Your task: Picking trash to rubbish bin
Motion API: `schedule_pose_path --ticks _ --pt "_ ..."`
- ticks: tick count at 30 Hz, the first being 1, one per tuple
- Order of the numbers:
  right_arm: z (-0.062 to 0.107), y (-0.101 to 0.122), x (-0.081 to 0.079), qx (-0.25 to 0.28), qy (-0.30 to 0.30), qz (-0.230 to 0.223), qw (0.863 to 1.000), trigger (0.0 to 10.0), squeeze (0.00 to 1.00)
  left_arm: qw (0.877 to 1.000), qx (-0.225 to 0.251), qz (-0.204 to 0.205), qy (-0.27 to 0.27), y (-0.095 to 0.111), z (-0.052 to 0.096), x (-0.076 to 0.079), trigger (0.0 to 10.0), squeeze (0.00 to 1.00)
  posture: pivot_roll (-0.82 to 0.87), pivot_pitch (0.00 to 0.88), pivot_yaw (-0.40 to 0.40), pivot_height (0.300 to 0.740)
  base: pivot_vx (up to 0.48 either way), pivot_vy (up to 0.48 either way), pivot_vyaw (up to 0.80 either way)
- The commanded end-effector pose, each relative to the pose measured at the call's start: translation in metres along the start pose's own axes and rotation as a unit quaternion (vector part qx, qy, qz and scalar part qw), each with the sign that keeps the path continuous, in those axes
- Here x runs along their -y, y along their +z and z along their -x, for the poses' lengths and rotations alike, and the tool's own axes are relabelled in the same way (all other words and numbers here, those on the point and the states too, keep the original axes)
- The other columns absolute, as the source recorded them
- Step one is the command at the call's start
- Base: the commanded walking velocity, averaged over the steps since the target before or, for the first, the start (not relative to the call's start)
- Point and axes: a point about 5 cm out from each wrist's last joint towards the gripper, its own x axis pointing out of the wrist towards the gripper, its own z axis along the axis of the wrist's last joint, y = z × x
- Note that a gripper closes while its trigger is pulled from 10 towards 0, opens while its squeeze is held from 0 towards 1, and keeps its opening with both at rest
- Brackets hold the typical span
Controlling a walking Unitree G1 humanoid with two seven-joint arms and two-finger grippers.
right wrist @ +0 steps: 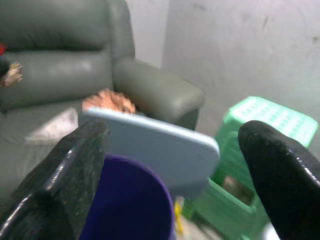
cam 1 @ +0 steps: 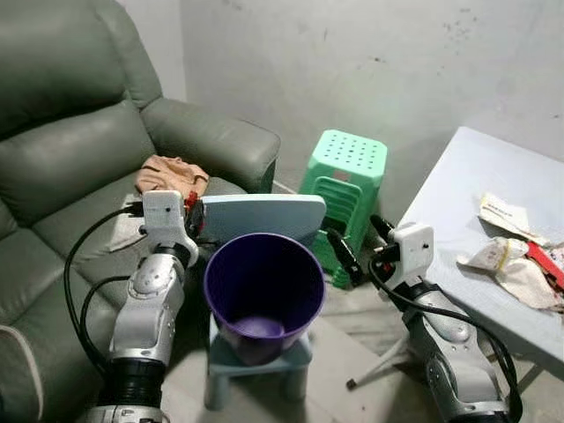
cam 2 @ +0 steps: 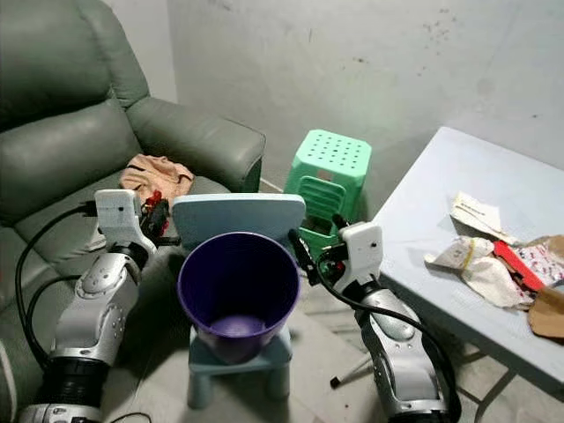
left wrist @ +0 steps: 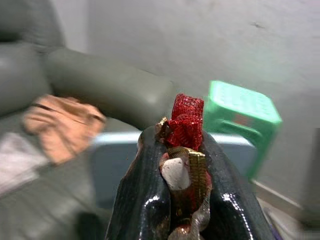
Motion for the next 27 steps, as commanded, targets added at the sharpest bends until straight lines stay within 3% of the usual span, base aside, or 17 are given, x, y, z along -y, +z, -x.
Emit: schedule_pose_path --ticks 1,5,11,19,23,27 --pt "0.002 0.004 -0.003 0.001 0.023 -0.001 1.000 10.0 0.00 1.000 -0.013 -0.017 -0.005 -0.003 0.002 -0.004 10.0 0.00 0.09 0.000 -0.111 0.740 0.000 0.000 0.00" --pt "0.007 0.003 -0.011 -0.014 0.061 0.002 0.998 10.0 0.00 0.999 -0.029 -0.042 -0.019 -0.009 0.003 -0.010 10.0 0.00 0.08 0.010 -0.116 0.740 0.000 0.000 0.00" --pt "0.021 0.001 -0.018 -0.036 0.085 0.005 0.996 10.0 0.00 0.997 -0.060 -0.047 -0.026 -0.020 0.006 -0.022 10.0 0.00 0.07 0.084 -0.123 0.740 0.000 0.000 0.00" --pt "0.036 0.005 -0.029 -0.049 0.099 -0.001 0.994 10.0 0.00 0.994 -0.086 -0.038 -0.055 -0.042 0.013 -0.019 10.0 0.00 0.04 0.165 -0.132 0.740 0.000 0.000 0.00" --pt "0.041 0.007 -0.033 -0.055 0.104 -0.001 0.993 10.0 0.00 0.993 -0.094 -0.033 -0.071 -0.048 0.010 -0.017 10.0 0.00 0.02 0.200 -0.136 0.740 0.000 0.000 0.00" --pt "0.049 0.007 -0.035 -0.076 0.087 -0.002 0.993 10.0 0.00 0.991 -0.096 -0.024 -0.088 -0.050 -0.002 -0.018 10.0 0.00 0.00 0.248 -0.140 0.740 0.000 0.000 0.00"
